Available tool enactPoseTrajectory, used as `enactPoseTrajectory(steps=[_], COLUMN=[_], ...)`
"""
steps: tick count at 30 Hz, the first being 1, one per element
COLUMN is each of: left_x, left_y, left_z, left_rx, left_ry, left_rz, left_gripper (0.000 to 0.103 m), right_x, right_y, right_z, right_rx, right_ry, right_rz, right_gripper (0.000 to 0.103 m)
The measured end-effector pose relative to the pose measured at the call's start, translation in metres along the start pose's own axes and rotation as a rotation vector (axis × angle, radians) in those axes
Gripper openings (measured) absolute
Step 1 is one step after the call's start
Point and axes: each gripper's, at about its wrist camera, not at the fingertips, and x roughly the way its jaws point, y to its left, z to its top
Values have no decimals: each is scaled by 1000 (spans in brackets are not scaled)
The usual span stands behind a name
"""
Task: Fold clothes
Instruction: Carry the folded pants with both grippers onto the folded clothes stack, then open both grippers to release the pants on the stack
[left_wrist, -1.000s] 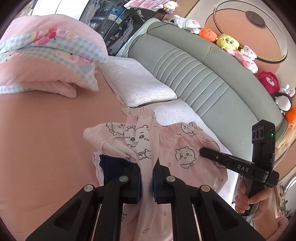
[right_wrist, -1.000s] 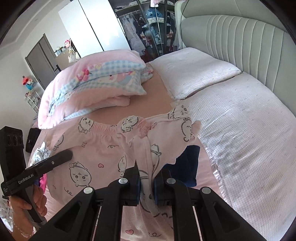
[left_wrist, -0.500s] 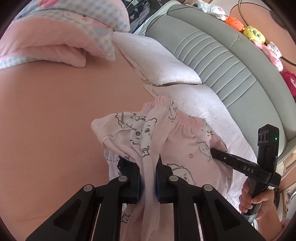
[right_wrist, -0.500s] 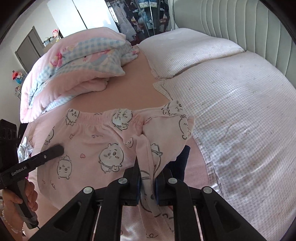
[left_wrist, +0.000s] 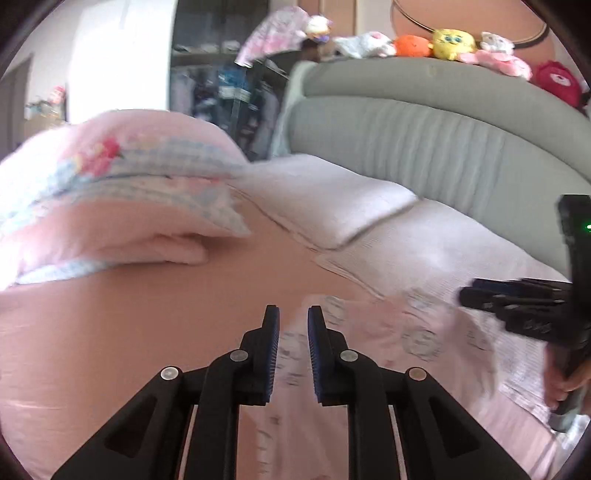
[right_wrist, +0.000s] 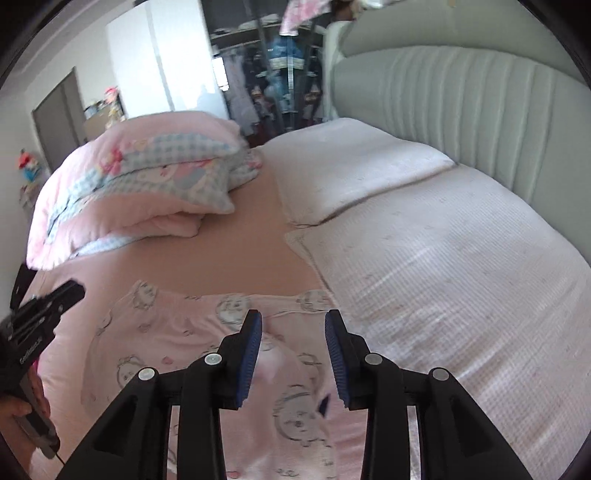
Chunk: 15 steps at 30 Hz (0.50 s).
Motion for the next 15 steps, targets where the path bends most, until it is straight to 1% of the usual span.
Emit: enactPoseTrajectory(steps=[1, 2, 3, 5, 6, 8, 11, 13, 15], left_x=[11, 23, 34, 57, 65, 68, 66, 50, 33], left_y=[-4, -7, -7, 3, 9, 15, 18, 15, 13], left_z=[-4, -8, -16, -32, -40, -44, -45, -39, -34], left_rx=[13, 28, 36, 13, -8, -44, -84, -75, -69], left_ry=[37, 70, 99, 168, 184, 187, 185, 160, 128], left_rz=[-16, -13, 10, 20, 18, 13, -1, -18, -33], left_gripper=[14, 14, 14, 14, 14, 14, 14, 14, 14], right_x=[8, 18, 30, 54, 63, 77, 79, 72, 58], right_y=[12, 21, 28, 25, 20, 12, 17, 21, 22], right_z=[0, -2, -5, -13, -18, -27, -32, -29, -23], right_rx=[-43, -78, -93, -65, -45, -18, -55, -57, -37], right_ry=[18, 41, 68, 126, 143, 166, 157, 154, 135], right_rz=[10, 12, 9, 6, 13, 30, 9, -12, -11], right_gripper=[35, 35, 35, 35, 35, 35, 36, 37, 37])
